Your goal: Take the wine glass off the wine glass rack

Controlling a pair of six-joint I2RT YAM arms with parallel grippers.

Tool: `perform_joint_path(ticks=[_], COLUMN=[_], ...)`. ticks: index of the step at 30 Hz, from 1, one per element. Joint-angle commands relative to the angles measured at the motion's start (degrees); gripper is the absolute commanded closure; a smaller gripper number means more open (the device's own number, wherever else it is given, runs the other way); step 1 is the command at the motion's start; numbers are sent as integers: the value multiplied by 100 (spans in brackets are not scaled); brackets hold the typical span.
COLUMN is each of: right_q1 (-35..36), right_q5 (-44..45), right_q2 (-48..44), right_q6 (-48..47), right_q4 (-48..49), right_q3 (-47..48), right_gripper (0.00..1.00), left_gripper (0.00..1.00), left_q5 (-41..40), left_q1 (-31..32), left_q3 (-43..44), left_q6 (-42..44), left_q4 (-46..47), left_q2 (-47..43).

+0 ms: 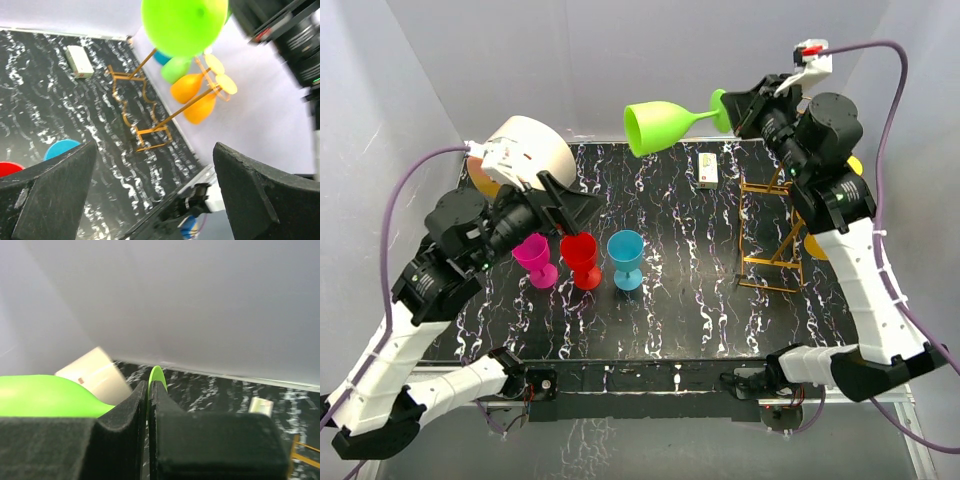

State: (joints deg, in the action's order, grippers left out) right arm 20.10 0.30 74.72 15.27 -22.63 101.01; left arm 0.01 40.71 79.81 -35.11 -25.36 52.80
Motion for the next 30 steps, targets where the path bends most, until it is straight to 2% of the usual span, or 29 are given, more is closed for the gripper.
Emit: perform_joint_path(ticks=[1, 6, 13, 18, 25, 27, 28, 30], right_q1=[-15, -15, -15, -19, -19, -16, -15, -15], right_q5=[-1406, -2026, -2271, -2166, -1522, -1359, -1289, -1090], right_q2=[-325, -735, -1066, -1334, -1739, -1849, -1900, -2027], right_q6=[923, 1567, 1953, 1888, 1381, 1232, 1170, 986], right_q4=[1028, 1590, 1835, 1712, 1181, 1078, 1038, 895], right_q3=[-735, -1404, -1945, -2244, -2498, -2568, -2603, -2629], right_gripper=[100, 100, 100, 100, 100, 95, 88, 64], left_gripper=[4, 8, 27, 50, 91, 100, 100, 100], left_q5=[97, 396, 658, 727, 585, 509, 494, 456], left_q1=[24, 25, 23, 25, 166, 311, 370, 461], left_q3=[18, 19, 195, 338, 569, 657, 703, 831], left_q6=[-880, -1255, -1427, -1490, -1503, -1484, -1475, -1414], left_q4=[639, 811, 716, 628, 305, 259, 241, 137], left_q2=[-187, -18, 580, 998, 1427, 1558, 1626, 1758])
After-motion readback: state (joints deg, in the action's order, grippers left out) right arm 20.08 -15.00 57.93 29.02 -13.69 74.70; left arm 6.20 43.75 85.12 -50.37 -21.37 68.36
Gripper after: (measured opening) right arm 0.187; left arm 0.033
